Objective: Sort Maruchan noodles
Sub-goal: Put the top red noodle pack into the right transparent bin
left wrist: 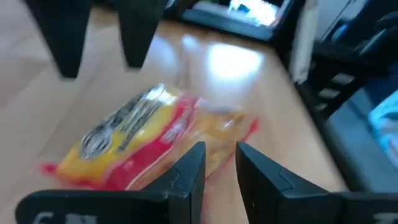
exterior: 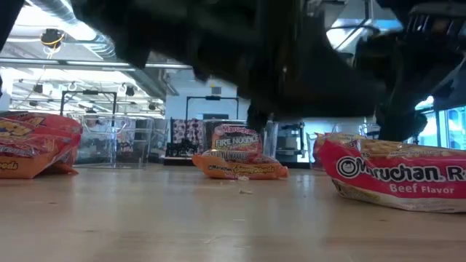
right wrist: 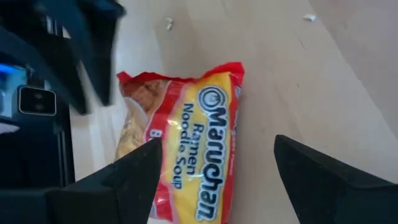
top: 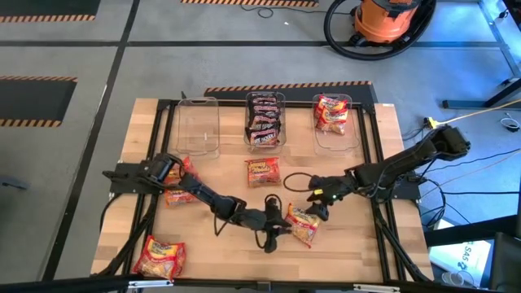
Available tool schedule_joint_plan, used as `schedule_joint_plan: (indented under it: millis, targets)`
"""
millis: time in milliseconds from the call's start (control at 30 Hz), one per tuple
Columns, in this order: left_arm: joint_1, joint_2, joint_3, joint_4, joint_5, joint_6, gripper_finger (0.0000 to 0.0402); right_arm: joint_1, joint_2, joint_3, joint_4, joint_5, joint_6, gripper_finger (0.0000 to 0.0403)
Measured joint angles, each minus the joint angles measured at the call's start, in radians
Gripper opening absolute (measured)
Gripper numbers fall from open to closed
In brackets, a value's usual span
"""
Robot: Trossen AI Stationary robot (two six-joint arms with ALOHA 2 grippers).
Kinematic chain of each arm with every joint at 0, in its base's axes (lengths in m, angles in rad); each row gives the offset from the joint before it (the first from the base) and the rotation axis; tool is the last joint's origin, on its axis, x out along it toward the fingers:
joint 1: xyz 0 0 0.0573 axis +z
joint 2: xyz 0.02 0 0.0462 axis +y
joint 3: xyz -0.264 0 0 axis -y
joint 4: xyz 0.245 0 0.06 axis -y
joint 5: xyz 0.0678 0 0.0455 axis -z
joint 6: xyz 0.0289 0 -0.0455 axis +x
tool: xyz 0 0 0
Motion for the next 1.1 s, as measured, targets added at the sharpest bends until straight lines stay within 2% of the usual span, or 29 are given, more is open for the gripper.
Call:
schedule_joint_plan:
  millis: [300,500,900,1100]
  targets:
    - [0.002,0.106,0.002,0.019,0.008,-0.046,0.0082,-0.003,0.057,-0.074,0.157,-0.072,0.144,0.0287]
    - [0.003,0.113,0.001,0.010,0.006,-0.046,0.0082,-0.003,0.132,-0.076,0.293,-0.167,0.180,0.0287]
    - [0.003,0.114,0.001,0.008,-0.004,-0.046,0.0082,-0.030,0.134,-0.076,0.376,-0.338,0.414,0.0287]
    - [0.003,0.114,0.000,0.012,-0.018,-0.047,0.0082,-0.019,0.158,-0.076,0.370,-0.317,0.506,0.0287]
